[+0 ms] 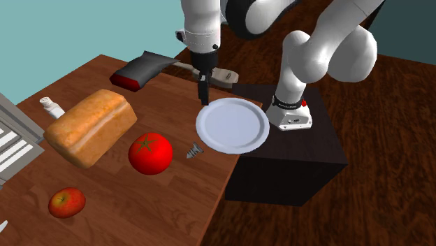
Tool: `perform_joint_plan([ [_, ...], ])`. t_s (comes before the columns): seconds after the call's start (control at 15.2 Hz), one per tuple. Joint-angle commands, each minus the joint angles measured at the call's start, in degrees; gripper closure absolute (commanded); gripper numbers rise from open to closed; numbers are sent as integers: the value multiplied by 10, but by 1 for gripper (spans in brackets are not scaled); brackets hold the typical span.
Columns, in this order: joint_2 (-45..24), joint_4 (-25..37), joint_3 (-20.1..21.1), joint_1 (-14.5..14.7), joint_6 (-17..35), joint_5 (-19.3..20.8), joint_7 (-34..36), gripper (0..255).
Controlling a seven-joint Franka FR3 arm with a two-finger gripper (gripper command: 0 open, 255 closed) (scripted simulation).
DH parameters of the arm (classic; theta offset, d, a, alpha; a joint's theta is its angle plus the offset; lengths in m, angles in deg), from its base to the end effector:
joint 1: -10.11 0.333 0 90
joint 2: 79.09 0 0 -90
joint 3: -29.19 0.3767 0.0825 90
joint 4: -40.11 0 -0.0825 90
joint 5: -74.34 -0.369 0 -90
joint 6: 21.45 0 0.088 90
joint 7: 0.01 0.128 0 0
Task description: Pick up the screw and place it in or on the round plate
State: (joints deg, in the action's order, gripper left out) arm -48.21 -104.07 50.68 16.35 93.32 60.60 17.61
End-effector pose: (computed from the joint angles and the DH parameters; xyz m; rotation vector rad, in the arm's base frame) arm 0.2936 0.1901 0.4877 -3.1133 -0.0409 0.0102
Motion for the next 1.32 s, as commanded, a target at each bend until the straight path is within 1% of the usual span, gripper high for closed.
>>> perform_joint_plan([
  [0.0, -35, 4, 27, 3, 36, -2, 25, 0],
  [0.2, -91, 14, 65, 2, 88, 5, 63, 0],
  [0.33, -132, 24, 90, -1, 120, 18, 92, 0],
  [0.53, -200, 45, 126, -8, 167, 53, 145, 0],
  [0.66, -250, 63, 147, -12, 194, 89, 187, 0],
  [1.12, -303, 53, 154, -14, 248, 133, 222, 0],
  [1.19, -315, 50, 154, -15, 261, 145, 231, 0],
  [1.25, -315, 50, 153, -14, 261, 145, 231, 0],
])
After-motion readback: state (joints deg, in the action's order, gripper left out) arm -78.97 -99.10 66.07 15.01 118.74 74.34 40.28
